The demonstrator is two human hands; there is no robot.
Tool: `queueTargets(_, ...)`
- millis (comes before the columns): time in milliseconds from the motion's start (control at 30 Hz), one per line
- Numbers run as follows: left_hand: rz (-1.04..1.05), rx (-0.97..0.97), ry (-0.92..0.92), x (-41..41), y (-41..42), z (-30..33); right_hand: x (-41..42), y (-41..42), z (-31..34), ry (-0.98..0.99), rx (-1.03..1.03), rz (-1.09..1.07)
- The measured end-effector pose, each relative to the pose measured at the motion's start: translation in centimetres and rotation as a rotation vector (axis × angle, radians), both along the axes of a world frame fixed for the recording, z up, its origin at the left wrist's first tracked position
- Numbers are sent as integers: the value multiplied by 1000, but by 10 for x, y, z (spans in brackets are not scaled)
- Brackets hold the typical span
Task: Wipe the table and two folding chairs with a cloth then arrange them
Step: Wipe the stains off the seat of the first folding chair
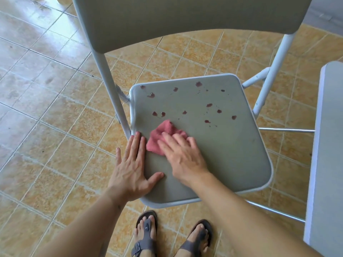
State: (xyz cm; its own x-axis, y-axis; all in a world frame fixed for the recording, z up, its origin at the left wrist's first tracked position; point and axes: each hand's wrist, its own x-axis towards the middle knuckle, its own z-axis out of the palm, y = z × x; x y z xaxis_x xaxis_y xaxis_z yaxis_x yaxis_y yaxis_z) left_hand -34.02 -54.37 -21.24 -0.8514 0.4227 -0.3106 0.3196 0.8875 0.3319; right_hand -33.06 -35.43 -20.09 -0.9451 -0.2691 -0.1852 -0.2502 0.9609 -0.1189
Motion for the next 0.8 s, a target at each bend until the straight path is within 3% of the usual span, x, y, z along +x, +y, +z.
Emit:
queueTargets(200,10,-11,-14,-2,1,4,24,117,15,-63,242,-414)
queueTargets(367,68,54,131,-10,16,5,38,120,26,-24,81,-679)
queueTargets(500,95,70,176,-25,38,-4,11,47,19,67,-194,-428)
queueTargets(633,135,49,196,-23,43,-15,-17,19,-2,3,-93,-185)
queueTargets(733,142,44,211,-25,44,-16,-27,52,-11,21,-11,-22)
queueTargets(800,141,38,209,-26,44,-15,-33,85,-8,35,42,-52)
